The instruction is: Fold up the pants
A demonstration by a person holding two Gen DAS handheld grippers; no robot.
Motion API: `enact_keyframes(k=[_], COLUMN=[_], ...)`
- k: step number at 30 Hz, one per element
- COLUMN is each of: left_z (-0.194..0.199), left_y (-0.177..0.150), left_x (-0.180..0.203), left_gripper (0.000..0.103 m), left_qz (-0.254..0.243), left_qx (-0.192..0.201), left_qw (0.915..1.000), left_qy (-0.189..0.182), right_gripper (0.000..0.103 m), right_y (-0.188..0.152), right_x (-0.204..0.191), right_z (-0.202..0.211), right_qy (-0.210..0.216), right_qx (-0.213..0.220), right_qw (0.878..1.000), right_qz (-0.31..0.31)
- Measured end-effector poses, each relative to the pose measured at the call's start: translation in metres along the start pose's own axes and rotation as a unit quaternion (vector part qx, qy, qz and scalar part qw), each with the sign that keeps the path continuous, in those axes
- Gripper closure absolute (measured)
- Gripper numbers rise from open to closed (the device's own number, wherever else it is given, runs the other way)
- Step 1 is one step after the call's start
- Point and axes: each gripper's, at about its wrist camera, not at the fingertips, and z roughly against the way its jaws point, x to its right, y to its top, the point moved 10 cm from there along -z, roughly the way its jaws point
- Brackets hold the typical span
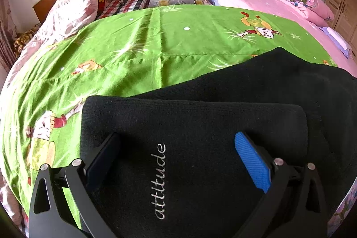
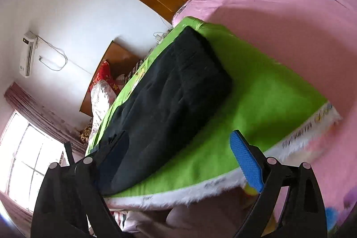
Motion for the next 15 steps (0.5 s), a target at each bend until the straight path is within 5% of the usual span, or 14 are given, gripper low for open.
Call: enact_keyframes(k=[3, 6, 11, 15], left_z=[0.031, 0.081, 0.049, 0.039], left_y=[0.002, -0.001, -0.04, -0.047], left_x=[0.009, 0.059, 0.127, 0.13], left_gripper=[0.002, 0.002, 0.001, 0.001], left_qz=[-0.01, -0.045, -0.137, -0.11], left_qx=[0.042, 0.092, 0.021, 0.041], left_qw=[0.9991, 0.99, 0.9842, 0.9832], left_qy=[-0.005, -0.097, -0.11, -0.14], right_gripper=[0.013, 0.009, 0.007, 0.007], right_y=[0.011, 0.018, 0.022, 0.003], right_x=[0.004, 0.005, 0.006, -0.003], right_z=[-0.015, -0.019, -0.017, -0.016], right_qy=[-0.003, -0.025, -0.024, -0.04], right_qx=[-0.011, -0.019, -0.049, -0.06], right_qw=[1.0, 0.999, 0.999, 0.996], right_qz=[-0.004, 0.008, 0.004, 0.045])
